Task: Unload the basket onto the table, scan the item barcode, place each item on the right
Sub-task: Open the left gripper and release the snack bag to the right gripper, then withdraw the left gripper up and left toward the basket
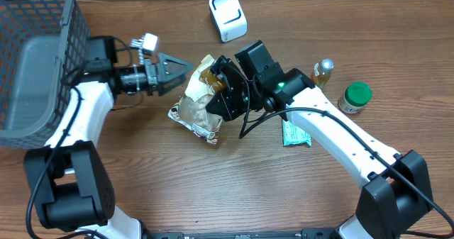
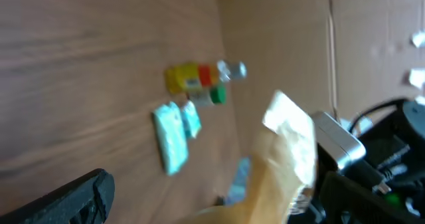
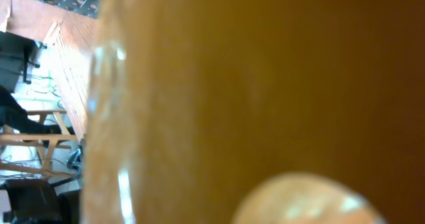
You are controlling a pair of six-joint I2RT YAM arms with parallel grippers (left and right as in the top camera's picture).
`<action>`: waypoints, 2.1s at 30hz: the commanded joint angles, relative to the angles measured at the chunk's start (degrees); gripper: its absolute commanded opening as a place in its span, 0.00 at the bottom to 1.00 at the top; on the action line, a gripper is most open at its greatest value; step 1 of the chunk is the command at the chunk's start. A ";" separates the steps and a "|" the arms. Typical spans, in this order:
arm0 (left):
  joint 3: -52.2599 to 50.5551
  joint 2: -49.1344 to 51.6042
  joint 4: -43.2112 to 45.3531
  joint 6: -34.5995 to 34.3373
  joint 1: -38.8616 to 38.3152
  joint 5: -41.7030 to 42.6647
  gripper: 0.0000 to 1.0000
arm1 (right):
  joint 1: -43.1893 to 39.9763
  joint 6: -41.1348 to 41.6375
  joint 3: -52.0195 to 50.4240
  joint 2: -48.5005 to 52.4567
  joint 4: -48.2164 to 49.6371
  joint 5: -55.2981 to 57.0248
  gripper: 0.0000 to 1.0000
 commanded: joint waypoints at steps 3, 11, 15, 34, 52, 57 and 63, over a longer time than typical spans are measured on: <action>0.55 -0.94 -0.22 0.26 5.66 -13.49 1.00 | -0.17 -4.55 0.55 -0.42 0.37 -0.74 0.04; 0.52 -0.94 -6.71 2.40 5.75 -49.00 1.00 | -0.15 -6.78 0.55 -0.42 0.37 -0.72 0.04; 0.52 -0.94 -7.82 5.29 3.34 -59.54 1.00 | -0.17 -6.78 0.55 -0.42 0.42 -0.70 0.04; 0.48 -0.92 -7.02 18.36 -9.35 -82.27 0.96 | -0.15 -6.73 0.55 -0.42 0.15 2.14 0.04; 5.70 -2.62 -6.54 18.80 -9.94 -99.49 0.14 | -0.15 -6.73 0.55 -0.42 0.17 2.14 0.04; 12.96 -2.93 -3.41 25.27 -9.88 -101.61 0.12 | -0.15 -6.73 0.55 -0.42 0.15 2.14 0.04; 19.45 -2.93 -1.16 27.50 -9.64 -105.46 0.13 | -0.15 -6.73 0.55 -0.42 0.09 2.14 0.04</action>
